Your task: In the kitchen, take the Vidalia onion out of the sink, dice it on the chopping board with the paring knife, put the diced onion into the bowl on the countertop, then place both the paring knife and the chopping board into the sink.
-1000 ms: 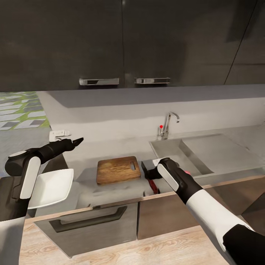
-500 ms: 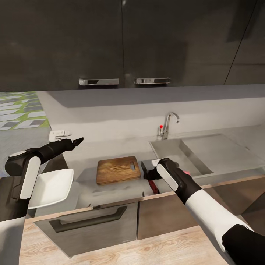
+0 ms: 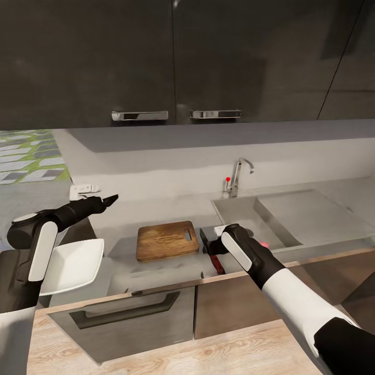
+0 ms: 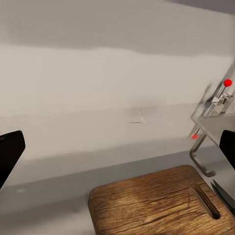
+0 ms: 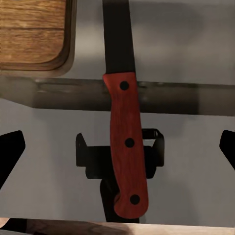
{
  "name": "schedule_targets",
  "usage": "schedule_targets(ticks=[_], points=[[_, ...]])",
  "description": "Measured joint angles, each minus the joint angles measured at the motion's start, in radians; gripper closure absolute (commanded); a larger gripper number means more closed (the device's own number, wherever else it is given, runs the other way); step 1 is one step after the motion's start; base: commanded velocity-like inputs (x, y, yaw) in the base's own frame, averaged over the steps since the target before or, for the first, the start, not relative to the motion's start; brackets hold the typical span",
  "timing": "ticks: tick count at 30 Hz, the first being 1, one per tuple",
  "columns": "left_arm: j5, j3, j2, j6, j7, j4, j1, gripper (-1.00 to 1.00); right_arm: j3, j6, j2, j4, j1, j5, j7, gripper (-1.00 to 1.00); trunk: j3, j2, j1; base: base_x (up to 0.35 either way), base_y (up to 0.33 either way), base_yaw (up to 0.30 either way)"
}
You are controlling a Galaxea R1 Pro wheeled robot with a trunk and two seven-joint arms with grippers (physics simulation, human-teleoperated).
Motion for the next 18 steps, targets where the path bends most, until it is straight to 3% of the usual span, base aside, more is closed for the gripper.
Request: schedule_targets(ticks=[18], points=[[0.000, 0.000, 0.001, 0.000, 0.000, 0.000, 0.000, -1.00, 0.001, 0.000, 0.000, 0.001, 0.001, 0.001, 0.000, -1.00, -0.011, 0.000, 0.000, 0.000, 0.000, 0.000]])
